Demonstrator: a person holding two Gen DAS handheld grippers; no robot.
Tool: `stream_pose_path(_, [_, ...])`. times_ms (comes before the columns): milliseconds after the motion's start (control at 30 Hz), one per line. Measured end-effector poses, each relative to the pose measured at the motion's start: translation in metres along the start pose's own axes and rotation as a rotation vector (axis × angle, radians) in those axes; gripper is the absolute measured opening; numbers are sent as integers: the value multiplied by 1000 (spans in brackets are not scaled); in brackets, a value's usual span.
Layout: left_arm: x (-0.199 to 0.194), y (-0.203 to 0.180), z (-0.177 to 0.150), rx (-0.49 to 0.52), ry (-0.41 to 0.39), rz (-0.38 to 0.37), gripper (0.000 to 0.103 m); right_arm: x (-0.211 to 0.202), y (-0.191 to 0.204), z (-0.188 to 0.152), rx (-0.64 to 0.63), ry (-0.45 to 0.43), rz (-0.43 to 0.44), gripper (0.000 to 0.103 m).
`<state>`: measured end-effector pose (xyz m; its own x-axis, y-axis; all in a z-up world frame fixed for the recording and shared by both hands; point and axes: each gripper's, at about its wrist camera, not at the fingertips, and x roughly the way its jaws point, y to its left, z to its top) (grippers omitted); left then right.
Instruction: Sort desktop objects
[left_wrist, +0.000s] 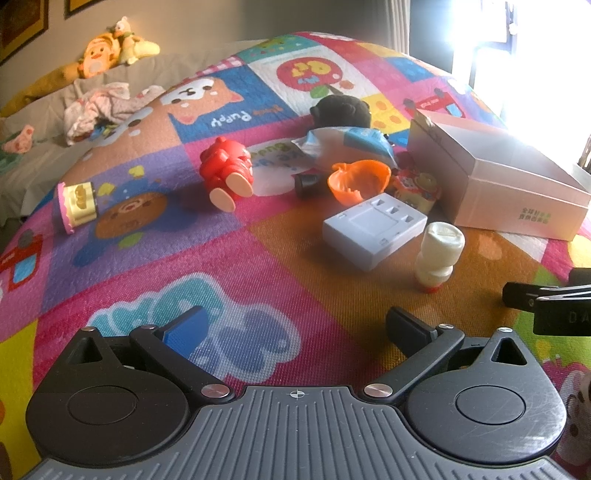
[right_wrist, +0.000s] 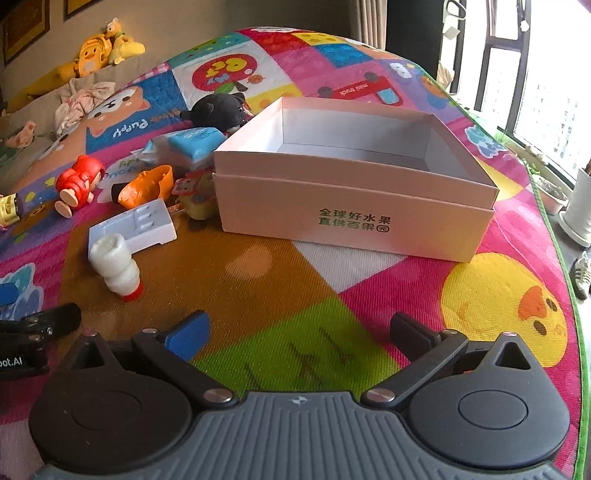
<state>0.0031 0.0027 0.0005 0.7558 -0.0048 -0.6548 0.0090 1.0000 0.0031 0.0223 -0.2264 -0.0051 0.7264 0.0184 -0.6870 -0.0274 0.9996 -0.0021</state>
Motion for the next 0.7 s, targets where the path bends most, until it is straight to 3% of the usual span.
stream_pose_path(167, [0,1,3,22,32,-20,103,-1,1,-1,6,-4,-10,103])
stream_pose_path(700, [-5,4,0,8,7,-26,103,-3,0,-4,14,-20,-10,103])
